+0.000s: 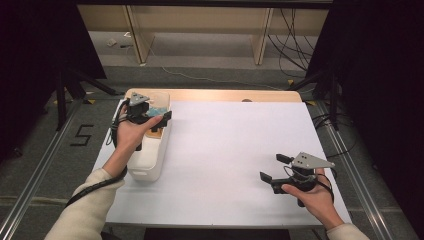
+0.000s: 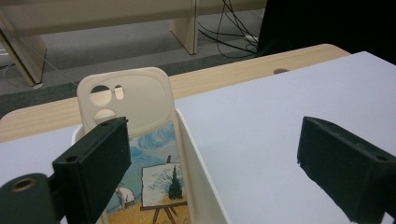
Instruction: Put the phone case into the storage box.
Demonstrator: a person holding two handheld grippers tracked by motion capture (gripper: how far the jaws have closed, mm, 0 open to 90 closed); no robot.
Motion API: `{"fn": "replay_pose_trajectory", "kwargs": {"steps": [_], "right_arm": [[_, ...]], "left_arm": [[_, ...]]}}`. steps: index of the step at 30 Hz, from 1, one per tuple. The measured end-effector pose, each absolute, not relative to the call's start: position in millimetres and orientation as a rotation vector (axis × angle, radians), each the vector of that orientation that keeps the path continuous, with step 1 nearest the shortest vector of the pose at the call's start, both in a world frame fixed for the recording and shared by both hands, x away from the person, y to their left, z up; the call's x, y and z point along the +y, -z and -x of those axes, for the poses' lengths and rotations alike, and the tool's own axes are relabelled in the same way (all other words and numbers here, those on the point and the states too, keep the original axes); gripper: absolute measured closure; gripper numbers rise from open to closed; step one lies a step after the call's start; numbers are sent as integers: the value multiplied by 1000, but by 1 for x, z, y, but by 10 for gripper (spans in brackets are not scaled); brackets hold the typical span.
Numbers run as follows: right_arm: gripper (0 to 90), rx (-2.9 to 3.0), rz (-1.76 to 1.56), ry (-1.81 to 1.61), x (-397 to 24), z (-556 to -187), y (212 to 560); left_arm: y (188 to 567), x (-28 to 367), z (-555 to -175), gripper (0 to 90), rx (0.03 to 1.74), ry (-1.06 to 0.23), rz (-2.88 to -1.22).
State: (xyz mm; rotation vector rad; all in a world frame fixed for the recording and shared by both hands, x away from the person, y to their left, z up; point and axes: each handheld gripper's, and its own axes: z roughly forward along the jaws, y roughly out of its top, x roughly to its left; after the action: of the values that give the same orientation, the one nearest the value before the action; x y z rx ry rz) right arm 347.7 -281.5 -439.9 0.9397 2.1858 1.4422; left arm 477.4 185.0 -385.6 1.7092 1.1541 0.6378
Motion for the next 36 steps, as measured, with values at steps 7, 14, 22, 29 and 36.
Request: {"fn": "replay_pose_trajectory", "kwargs": {"steps": [7, 14, 22, 29, 36], "right_arm": [[99, 2183, -939, -1442, -282, -348, 440], [98, 2179, -940, -1446, -283, -348, 440], [98, 2180, -942, -1440, -283, -348, 439], [98, 2178, -942, -1442, -283, -348, 439], [99, 2176, -940, -1443, -283, -348, 439]], "left_arm": [[387, 184, -467, 84, 1119, -620, -1708], [390, 184, -455, 78, 1106, -596, -1701], [395, 185, -443, 65, 1090, -567, -1701], [398, 185, -433, 49, 1063, -564, -1715], [401, 185, -425, 0, 1053, -559, -1721]]}}
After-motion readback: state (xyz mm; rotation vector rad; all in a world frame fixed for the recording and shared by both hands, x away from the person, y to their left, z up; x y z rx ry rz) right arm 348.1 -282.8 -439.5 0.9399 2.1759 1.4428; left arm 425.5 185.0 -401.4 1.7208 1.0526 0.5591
